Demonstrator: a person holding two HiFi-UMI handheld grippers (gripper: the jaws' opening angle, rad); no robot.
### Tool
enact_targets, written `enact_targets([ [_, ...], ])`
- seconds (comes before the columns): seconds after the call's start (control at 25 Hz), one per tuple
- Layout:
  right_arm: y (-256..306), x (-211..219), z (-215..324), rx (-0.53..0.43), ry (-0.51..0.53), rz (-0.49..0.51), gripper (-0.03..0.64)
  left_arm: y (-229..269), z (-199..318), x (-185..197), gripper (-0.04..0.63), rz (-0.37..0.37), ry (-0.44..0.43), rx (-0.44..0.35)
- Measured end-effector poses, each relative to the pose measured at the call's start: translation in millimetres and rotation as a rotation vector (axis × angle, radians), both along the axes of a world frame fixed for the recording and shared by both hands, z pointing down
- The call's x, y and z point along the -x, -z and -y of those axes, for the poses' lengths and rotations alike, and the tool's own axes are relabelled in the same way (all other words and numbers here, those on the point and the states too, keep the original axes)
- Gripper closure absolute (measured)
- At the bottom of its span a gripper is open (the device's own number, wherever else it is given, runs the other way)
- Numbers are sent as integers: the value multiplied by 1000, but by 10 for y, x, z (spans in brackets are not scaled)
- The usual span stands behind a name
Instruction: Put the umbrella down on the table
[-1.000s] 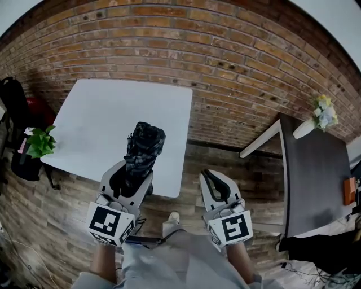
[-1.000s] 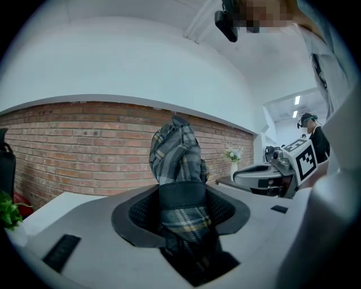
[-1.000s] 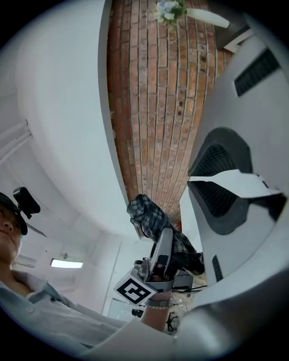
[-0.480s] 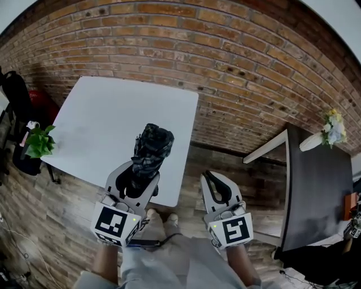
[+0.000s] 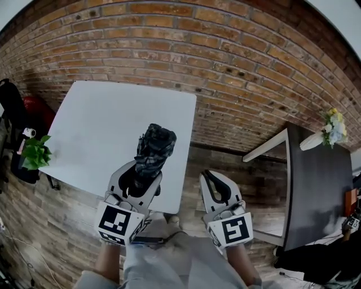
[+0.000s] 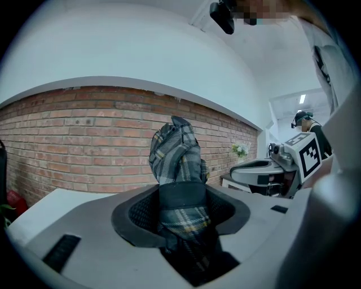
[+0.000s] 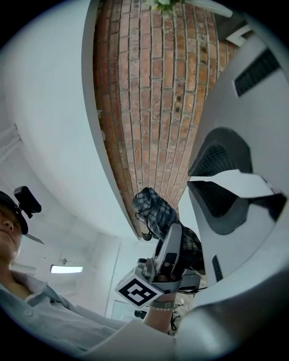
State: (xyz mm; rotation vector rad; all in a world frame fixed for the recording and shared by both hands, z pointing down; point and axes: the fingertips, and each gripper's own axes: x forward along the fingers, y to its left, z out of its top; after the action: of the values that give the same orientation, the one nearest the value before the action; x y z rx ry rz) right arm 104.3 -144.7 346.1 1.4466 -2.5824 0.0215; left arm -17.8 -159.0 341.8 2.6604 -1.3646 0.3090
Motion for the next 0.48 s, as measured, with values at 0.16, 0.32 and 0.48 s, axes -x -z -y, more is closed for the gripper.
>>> enact_targets([
  [0.16,-3,18,190,-2,-10,-3,560,-89,209,-14,364,6,-12,20],
  [0.32,-33,19,421,-12,-30,-5,560,-206,466,-40,364,11,-20,53],
  [0.48,-89,-32,684,-16,-61,-3,560,-305,769,-126,364,26,-40,70],
])
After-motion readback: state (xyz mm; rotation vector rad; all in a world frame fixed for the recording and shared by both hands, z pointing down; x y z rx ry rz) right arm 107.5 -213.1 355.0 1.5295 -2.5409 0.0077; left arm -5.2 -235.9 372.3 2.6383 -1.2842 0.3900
